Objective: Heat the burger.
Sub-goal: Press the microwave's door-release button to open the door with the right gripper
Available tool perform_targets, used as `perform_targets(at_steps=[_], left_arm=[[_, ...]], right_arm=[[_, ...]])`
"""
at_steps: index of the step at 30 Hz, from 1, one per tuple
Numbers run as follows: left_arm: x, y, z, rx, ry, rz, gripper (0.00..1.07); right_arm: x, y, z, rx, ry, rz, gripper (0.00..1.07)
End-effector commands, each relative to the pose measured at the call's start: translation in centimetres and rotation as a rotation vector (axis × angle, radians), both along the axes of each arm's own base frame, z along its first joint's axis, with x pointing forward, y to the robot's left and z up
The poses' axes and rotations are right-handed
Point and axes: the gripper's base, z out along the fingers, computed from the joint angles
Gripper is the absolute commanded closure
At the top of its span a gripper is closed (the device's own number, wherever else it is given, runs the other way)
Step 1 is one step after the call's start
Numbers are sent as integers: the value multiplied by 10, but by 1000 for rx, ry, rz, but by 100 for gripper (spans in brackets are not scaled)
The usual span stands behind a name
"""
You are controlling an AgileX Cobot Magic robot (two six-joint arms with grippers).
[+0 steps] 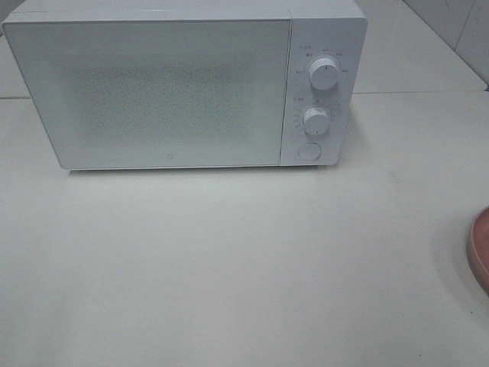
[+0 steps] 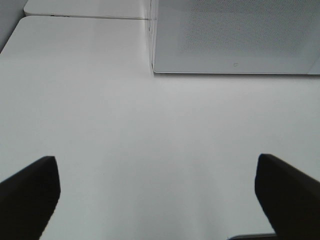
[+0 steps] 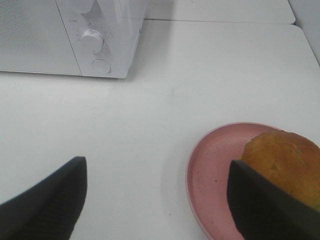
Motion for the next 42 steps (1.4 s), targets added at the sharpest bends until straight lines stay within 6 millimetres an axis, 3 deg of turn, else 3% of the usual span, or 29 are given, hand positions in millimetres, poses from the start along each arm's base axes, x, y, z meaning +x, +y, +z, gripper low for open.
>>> perform_targets(at_steps=[1,6,24,27,32,42], left_arm=[[-2,0,0,-10,-29,4,9],[-2,0,0,-10,-29,4,9],[-2,0,0,-10,-29,4,9],[-2,0,0,-10,-29,4,9],[-2,0,0,-10,-29,4,9],[-2,0,0,-10,-29,4,9]], right_arm=[[10,1,5,-6,-34,3,34],[37,4,10,-3,-72,7,34],[99,12,2,-1,-86,14,34],[102,12,2,-1,-87,14,34],[126,15,-10,-7,-118,21,34],[142,18,-44,31,-274,21,34]])
